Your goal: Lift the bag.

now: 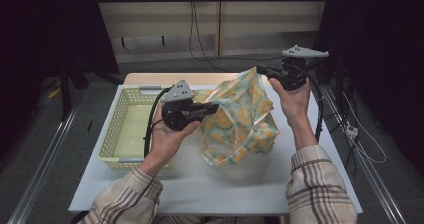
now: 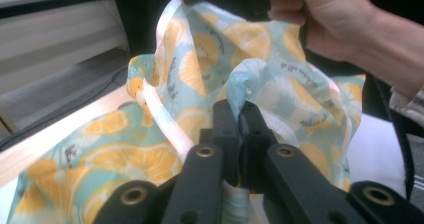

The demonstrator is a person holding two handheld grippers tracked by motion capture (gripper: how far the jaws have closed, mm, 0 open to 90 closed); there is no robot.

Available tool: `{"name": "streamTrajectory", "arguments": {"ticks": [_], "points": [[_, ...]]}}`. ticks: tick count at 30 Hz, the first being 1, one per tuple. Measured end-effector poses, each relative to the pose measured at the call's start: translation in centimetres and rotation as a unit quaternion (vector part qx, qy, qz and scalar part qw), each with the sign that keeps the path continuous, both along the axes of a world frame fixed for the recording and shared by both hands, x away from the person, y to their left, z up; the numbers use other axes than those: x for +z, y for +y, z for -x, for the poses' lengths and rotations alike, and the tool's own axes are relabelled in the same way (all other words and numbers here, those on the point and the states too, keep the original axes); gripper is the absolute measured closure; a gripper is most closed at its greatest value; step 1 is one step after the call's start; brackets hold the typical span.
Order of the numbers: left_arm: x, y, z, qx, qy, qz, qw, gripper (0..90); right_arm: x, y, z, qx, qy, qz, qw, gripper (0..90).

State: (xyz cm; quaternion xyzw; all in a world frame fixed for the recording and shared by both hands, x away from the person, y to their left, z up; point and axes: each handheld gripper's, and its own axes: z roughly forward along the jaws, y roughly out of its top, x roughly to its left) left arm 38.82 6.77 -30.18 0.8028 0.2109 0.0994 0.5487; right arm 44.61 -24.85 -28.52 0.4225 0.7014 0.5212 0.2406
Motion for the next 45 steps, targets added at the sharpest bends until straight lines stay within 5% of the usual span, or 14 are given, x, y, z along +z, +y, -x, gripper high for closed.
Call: {"name": "streamTrajectory", "arguments": {"ticks": [6, 9, 11, 14, 20, 26, 31, 38, 45], "points": [[-0.4, 0.2, -0.4, 0.016, 0.004, -0.003, 0.9999, 52.1, -0.6, 0.3, 0.0, -0.007, 0.008, 0.006, 0.9999, 89.5], [-0.6, 0.0, -0.3, 0.028, -0.006, -0.017, 0.9994, 30.6, -0.9, 0.4, 0.0, -0.011, 0.015, 0.014, 0.9997, 77.3], [-0.7, 0.0, -0.2, 0.030, -0.006, -0.017, 0.9994, 27.4, -1.0, 0.4, 0.3, -0.009, 0.013, 0.014, 0.9998, 78.1], [-0.9, 0.0, -0.1, 0.031, -0.008, -0.016, 0.9994, 20.6, -1.3, 0.2, 0.5, -0.015, 0.017, 0.020, 0.9996, 67.0], [-0.2, 0.8, 0.4, 0.028, -0.019, 0.000, 0.9994, 16.8, -2.0, -0.5, 1.0, -0.030, 0.028, 0.023, 0.9989, 59.5], [-0.4, 1.9, -0.1, 0.050, -0.013, -0.003, 0.9987, 13.6, -3.3, -1.0, 0.4, -0.069, 0.045, 0.058, 0.9949, 58.7], [-1.4, 2.7, -0.3, 0.066, -0.004, -0.009, 0.9978, 10.4, -4.7, -1.4, 0.4, -0.056, 0.059, 0.029, 0.9962, 51.9], [-2.5, 4.4, 0.3, 0.082, 0.005, -0.014, 0.9965, 5.8, -4.6, -2.1, 3.1, -0.030, 0.054, 0.006, 0.9981, 35.7], [-3.3, 6.6, 1.5, 0.091, 0.008, -0.027, 0.9954, 4.9, -5.2, -2.6, 6.5, -0.027, 0.050, 0.012, 0.9983, 25.7]]}}
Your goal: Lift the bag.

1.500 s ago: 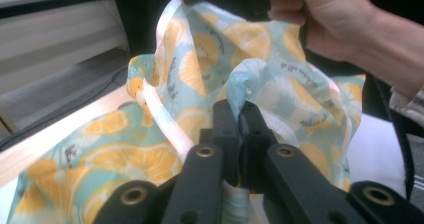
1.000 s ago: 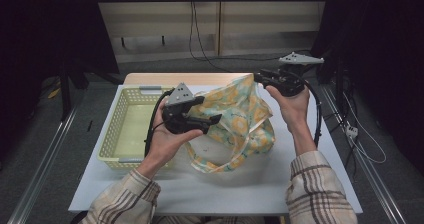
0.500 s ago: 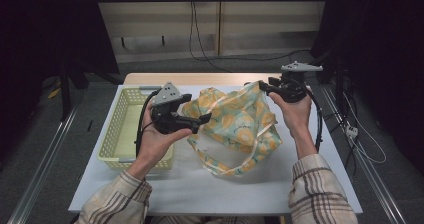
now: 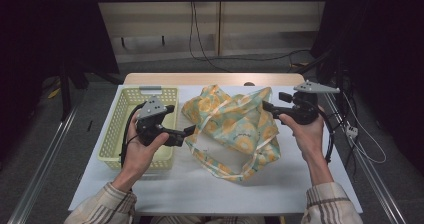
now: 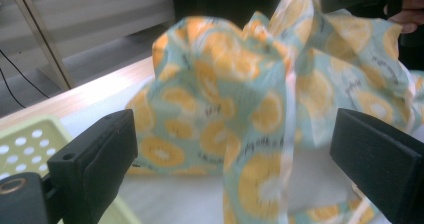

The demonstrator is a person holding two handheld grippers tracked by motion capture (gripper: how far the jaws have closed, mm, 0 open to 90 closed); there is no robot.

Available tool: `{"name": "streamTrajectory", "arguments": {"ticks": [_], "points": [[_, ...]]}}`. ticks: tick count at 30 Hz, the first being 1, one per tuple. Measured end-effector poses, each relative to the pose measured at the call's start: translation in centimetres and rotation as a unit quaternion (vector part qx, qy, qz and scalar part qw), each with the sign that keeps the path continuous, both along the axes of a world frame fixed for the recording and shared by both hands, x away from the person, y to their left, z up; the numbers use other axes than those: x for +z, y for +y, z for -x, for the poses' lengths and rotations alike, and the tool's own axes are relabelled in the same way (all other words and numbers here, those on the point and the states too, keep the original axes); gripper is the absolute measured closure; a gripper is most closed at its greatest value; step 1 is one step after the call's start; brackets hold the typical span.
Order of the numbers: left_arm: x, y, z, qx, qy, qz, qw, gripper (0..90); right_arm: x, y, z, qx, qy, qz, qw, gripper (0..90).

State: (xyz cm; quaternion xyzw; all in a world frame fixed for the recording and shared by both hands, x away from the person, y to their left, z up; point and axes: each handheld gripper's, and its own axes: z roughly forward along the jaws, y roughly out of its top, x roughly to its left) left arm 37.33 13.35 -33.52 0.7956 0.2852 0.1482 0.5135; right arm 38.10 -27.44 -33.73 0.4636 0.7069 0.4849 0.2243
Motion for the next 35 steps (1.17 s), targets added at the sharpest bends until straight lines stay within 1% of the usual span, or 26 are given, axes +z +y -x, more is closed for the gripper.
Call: {"name": "streamTrajectory", "arguments": {"ticks": [3, 5, 6, 7, 11, 13, 15, 18, 19, 22, 23, 26, 27, 28, 29, 31, 32, 34, 35], "points": [[-0.3, 0.9, 0.5, 0.005, 0.000, -0.008, 1.0000, 5.1, -0.4, 0.0, 1.3, 0.002, -0.001, 0.005, 1.0000, 23.8], [-0.5, 1.4, 0.8, 0.009, 0.005, -0.008, 0.9999, 5.8, -0.6, -0.1, 2.1, -0.002, -0.003, 0.002, 1.0000, 21.2], [-0.6, 1.7, 1.1, 0.015, 0.006, -0.008, 0.9998, 6.2, -0.7, -0.1, 2.5, -0.004, -0.004, 0.004, 1.0000, 21.3], [-0.7, 2.1, 1.3, 0.018, 0.006, -0.011, 0.9998, 6.4, -0.8, -0.1, 2.9, -0.007, -0.005, 0.006, 0.9999, 20.7], [-1.3, 3.7, 2.2, 0.038, 0.005, -0.002, 0.9993, 6.9, -1.6, -0.2, 4.6, -0.016, -0.002, 0.011, 0.9998, 19.0], [-1.8, 4.3, 2.7, 0.047, 0.008, 0.007, 0.9988, 7.0, -1.7, -0.3, 5.5, -0.017, -0.004, 0.008, 0.9998, 18.7], [-2.1, 4.7, 3.3, 0.044, 0.008, 0.011, 0.9989, 7.0, -1.8, -0.4, 6.3, -0.017, -0.005, -0.001, 0.9998, 18.3], [-2.6, 5.3, 4.3, 0.038, 0.004, 0.015, 0.9991, 7.1, -2.1, -0.6, 7.7, -0.021, -0.010, -0.003, 0.9997, 18.3], [-2.8, 5.6, 4.6, 0.041, 0.001, 0.013, 0.9991, 7.2, -2.4, -0.7, 8.0, -0.026, -0.010, -0.005, 0.9996, 18.2], [-3.5, 6.5, 5.1, 0.054, 0.003, 0.019, 0.9983, 7.5, -3.6, -1.1, 8.8, -0.036, 0.004, 0.001, 0.9994, 18.0], [-3.6, 6.8, 5.2, 0.056, 0.003, 0.016, 0.9983, 7.5, -3.9, -1.1, 9.1, -0.038, 0.008, 0.001, 0.9992, 17.9], [-3.9, 7.3, 5.6, 0.067, 0.004, 0.032, 0.9972, 7.5, -4.3, -1.2, 10.0, -0.043, 0.007, 0.004, 0.9990, 17.7], [-4.0, 7.4, 5.7, 0.068, 0.004, 0.031, 0.9972, 7.5, -4.4, -1.3, 10.3, -0.048, 0.003, 0.005, 0.9988, 17.7], [-4.1, 7.4, 5.8, 0.068, 0.008, 0.034, 0.9971, 7.5, -4.5, -1.4, 10.5, -0.051, 0.002, 0.002, 0.9987, 17.7], [-4.3, 7.5, 6.0, 0.065, 0.008, 0.033, 0.9973, 7.5, -4.6, -1.6, 10.7, -0.053, 0.002, -0.001, 0.9986, 17.7], [-4.5, 7.6, 6.1, 0.062, 0.005, 0.027, 0.9977, 7.5, -4.9, -2.0, 11.1, -0.063, 0.004, -0.006, 0.9980, 17.8], [-4.6, 7.6, 6.2, 0.064, 0.008, 0.032, 0.9974, 7.5, -5.1, -2.1, 11.2, -0.066, 0.006, -0.005, 0.9978, 17.7], [-4.7, 7.7, 6.2, 0.064, 0.008, 0.033, 0.9974, 7.5, -5.5, -2.3, 11.3, -0.067, 0.010, -0.006, 0.9977, 17.3], [-4.8, 7.7, 6.2, 0.064, 0.012, 0.035, 0.9973, 7.5, -5.6, -2.2, 11.3, -0.067, 0.012, -0.002, 0.9977, 17.4]]}}
